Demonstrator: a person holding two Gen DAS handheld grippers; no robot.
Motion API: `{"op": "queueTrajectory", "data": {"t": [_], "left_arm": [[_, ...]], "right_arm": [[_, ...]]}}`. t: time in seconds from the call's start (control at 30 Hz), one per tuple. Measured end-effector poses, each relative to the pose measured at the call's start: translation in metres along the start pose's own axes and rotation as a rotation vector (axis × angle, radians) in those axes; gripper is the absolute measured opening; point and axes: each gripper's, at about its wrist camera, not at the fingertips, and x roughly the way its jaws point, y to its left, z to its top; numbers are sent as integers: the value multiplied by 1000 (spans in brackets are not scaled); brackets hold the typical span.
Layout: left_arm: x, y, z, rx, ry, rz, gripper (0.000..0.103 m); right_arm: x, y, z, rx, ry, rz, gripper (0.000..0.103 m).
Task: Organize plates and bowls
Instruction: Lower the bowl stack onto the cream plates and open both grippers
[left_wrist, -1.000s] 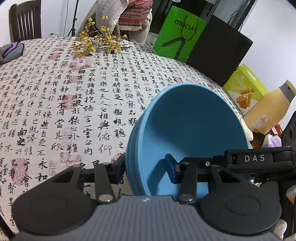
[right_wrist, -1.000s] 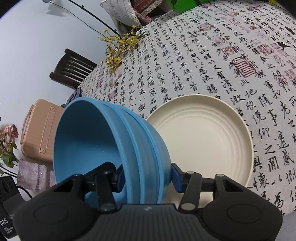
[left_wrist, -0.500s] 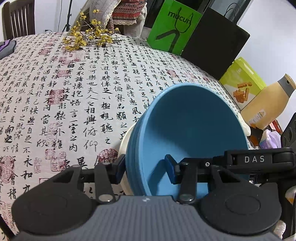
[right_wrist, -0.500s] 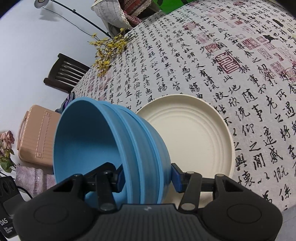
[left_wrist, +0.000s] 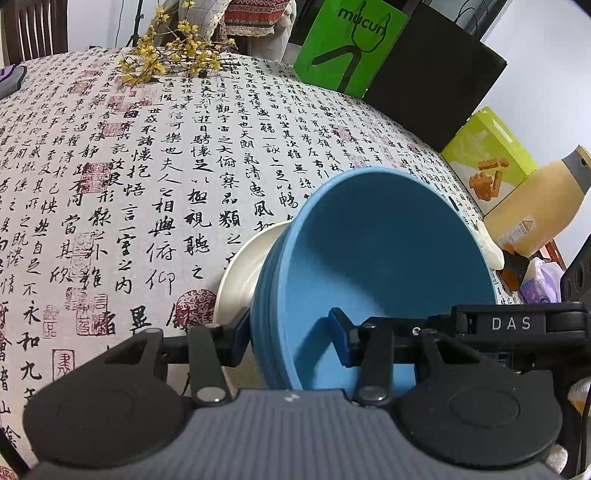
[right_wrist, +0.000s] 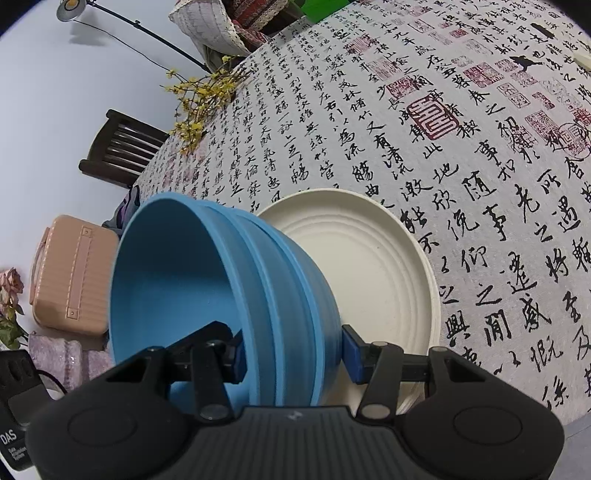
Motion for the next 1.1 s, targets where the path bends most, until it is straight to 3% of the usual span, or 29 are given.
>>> {"op": "queueTrajectory", "data": {"t": [0.5,0.77,0.87,1.1], "left_arm": [[18,1,6,-51,36,-7,45],[15,-1,5,-75,14,2,46],[7,-4,0,-67,-31,22,54],[-23,-12,-14,-37,-156,48,73]], "right_arm": [[7,-13,10,1,7,7,53],[8,-20,9,-7,-8,51,57],[1,-21,5,-21,-33,64,59],[-28,-18,-8,-115,-143,142,81]]}}
